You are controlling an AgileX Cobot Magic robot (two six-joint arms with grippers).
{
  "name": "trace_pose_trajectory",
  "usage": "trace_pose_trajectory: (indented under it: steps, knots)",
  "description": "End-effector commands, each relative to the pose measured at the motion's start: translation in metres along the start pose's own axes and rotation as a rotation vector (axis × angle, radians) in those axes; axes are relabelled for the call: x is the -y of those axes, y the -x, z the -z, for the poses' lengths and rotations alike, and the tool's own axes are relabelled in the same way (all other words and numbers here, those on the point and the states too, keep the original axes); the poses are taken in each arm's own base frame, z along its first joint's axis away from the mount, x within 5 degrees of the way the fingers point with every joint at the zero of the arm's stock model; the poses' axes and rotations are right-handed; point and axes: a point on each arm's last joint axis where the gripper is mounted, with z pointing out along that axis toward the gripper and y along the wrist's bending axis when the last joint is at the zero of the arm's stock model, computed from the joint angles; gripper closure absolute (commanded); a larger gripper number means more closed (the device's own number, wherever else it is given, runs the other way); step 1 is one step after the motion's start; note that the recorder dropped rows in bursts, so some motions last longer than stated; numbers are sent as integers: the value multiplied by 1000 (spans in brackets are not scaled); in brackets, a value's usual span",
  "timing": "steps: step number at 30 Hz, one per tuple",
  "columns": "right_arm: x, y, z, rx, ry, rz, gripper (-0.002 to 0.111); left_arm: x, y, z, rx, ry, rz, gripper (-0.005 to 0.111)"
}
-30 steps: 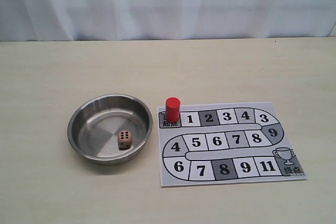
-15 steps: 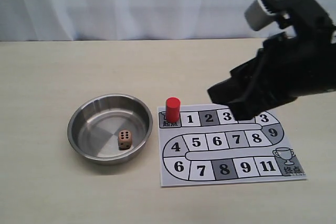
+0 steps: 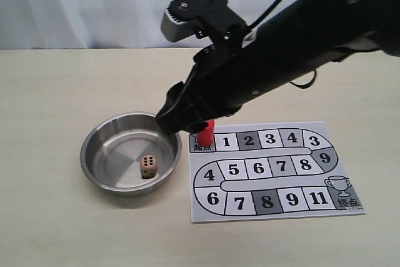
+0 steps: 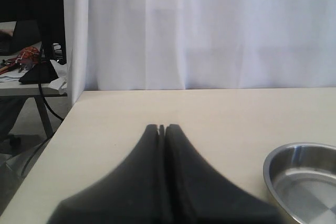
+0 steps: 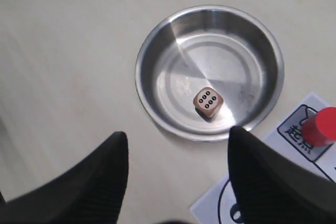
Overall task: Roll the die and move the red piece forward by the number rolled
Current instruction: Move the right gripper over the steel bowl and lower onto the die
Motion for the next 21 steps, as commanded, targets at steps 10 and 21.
trace_pose_trajectory:
  steps: [10,21]
  knots:
    - [-2,15,-80,-95,3,14,54,0,3,0,19,0,0,107]
    - [13,4,-128,-79,-38,19,54,0,3,0,19,0,0,107]
